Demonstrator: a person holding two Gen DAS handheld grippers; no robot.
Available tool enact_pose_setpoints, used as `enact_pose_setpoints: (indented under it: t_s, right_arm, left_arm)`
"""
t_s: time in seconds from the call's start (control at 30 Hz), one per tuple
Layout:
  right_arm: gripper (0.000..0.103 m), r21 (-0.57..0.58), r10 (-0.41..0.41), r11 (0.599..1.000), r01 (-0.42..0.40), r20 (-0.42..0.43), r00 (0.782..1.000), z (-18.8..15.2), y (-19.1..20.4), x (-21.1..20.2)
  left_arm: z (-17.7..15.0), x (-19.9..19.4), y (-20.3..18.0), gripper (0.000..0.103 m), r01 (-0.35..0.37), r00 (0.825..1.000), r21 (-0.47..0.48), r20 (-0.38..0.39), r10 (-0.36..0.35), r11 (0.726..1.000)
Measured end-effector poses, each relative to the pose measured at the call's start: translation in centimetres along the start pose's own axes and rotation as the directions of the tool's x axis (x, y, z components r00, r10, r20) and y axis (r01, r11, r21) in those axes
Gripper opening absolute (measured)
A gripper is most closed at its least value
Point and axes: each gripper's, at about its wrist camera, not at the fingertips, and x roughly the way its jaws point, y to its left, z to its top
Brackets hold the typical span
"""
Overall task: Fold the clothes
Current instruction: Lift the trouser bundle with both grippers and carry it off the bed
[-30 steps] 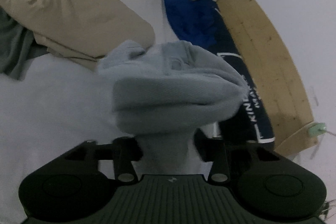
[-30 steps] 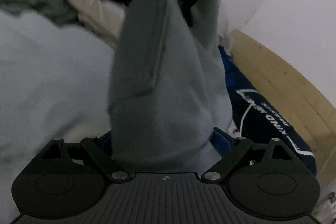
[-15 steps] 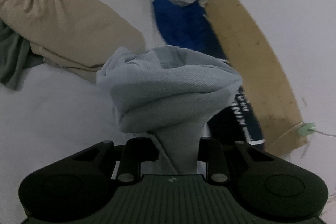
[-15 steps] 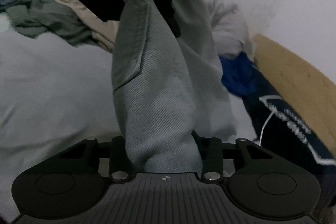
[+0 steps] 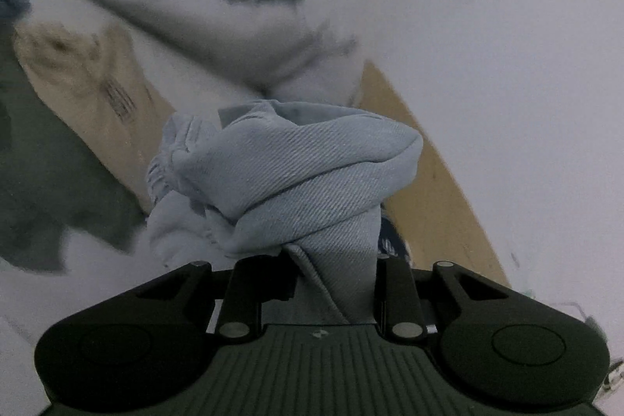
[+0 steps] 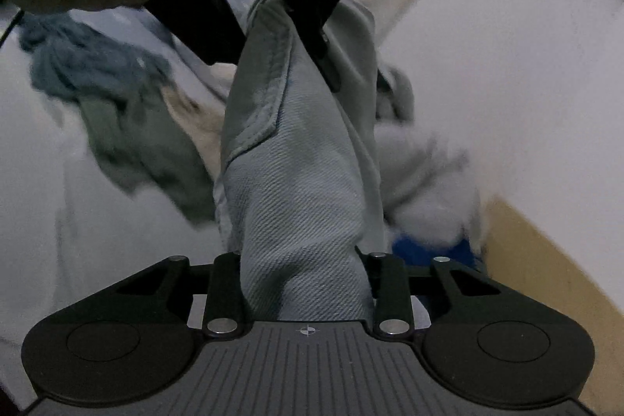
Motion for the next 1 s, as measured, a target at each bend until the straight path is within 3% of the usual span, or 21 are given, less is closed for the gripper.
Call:
enact_pose_setpoints:
  t_s: [0.13,0.27,0.43,0.53,0.7,0.77,0.9,1.0]
  right_arm:
    - [0.036,-0.078,0.037,0.997,-0.028,0.12,0.992,5.8,1.9,1.3]
    - [0.036,-0.151,0.084,0.987,-0.047,0.252,0.964,13.0,5.5,2.2]
    - [0.035,-0.243,0.179,0.966,-0.086,0.396,0.901,22.5,11.6,3.9]
    - [0.035,-0.292,0.239,0.95,-0.108,0.465,0.852,28.0,15.9,4.3]
    - [0.035,-0.366,0.312,0.923,-0.114,0.545,0.778,36.2,23.5,4.0]
    - [0.035,-0.396,0.334,0.911,-0.111,0.556,0.761,39.0,26.5,4.0]
    - [0.035,-0.44,0.354,0.893,-0.095,0.556,0.752,43.6,32.9,4.0]
    - [0.035,-0.458,0.334,0.887,-0.051,0.563,0.756,45.7,37.3,4.1]
  left_arm:
    - [3.1,-6.4,1.6,0.026,-0.027,0.989,-0.012,0.145,0.029,1.0]
    - [6.2,-14.4,4.0,0.026,-0.062,0.953,-0.026,0.296,0.067,0.998]
    - [9.6,-24.9,7.6,0.026,-0.138,0.874,-0.065,0.462,0.153,0.988]
    - [11.2,-31.6,10.2,0.026,-0.182,0.815,-0.096,0.542,0.205,0.978]
    - [12.3,-40.7,14.8,0.026,-0.22,0.725,-0.158,0.634,0.27,0.963]
    - [12.7,-44.1,16.9,0.026,-0.235,0.692,-0.185,0.658,0.298,0.954]
    - [13.0,-49.1,19.6,0.026,-0.258,0.66,-0.208,0.675,0.329,0.944]
    - [14.3,-51.7,22.2,0.026,-0.266,0.659,-0.219,0.669,0.343,0.939]
